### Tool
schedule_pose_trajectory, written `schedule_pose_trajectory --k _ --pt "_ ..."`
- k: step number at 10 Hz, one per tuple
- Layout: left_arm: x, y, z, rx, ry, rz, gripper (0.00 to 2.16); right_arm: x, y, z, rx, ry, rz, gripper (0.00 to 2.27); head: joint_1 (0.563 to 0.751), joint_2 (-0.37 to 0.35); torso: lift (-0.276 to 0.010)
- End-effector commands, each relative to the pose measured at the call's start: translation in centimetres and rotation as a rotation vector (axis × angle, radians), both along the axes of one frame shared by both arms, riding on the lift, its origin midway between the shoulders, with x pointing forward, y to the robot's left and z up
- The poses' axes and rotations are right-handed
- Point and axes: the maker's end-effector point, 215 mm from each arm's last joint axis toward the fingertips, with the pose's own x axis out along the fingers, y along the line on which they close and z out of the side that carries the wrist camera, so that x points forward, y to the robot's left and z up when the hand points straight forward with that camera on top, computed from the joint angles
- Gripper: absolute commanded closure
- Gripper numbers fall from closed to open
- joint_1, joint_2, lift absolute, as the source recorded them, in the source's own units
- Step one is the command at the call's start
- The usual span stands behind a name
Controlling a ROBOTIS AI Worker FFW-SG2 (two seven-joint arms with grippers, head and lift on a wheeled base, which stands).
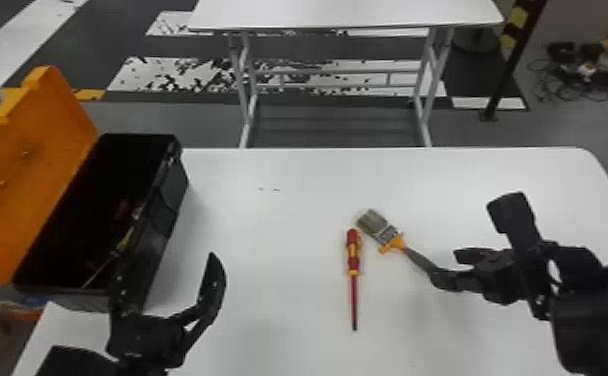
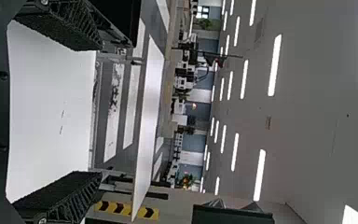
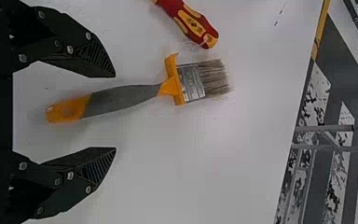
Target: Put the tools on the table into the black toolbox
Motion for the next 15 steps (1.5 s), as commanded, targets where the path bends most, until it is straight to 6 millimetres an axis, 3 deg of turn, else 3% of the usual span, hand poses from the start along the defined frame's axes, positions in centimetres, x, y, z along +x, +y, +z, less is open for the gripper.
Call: schedule_pose_trajectory --k 1,4,5,6,11,15 --pt "0.0 -0.2 0.0 0.000 0.000 -0.003 0.03 -0.1 -0.6 -0.2 -0.005 0.006 0.001 0.60 0.695 0.052 -0.075" --pt "0.0 -0.4 0.1 -0.004 -0.002 -0.005 0.03 -0.4 -0.4 -0.5 0.008 0.016 0.007 1.82 0.695 0.037 -0.075" --pt "0.0 -0.4 0.0 -0.002 -0.001 -0.006 0.03 -0.3 -0.3 -0.4 0.009 0.014 0.009 2.11 0.695 0.037 -0.075" --pt "0.0 -0.4 0.0 -0.002 -0.001 -0.006 0.03 -0.4 -0.1 -0.4 0.019 0.018 0.015 2.25 0.695 0.037 -0.075" --pt "0.0 -0.4 0.2 0.001 -0.003 -0.010 0.03 -0.6 -0.2 -0.2 0.030 0.019 0.003 2.25 0.695 0.036 -0.075" --pt "0.0 -0.4 0.2 0.001 -0.003 -0.010 0.03 -0.2 -0.9 2.3 0.091 -0.015 -0.045 2.25 0.695 0.035 -0.075"
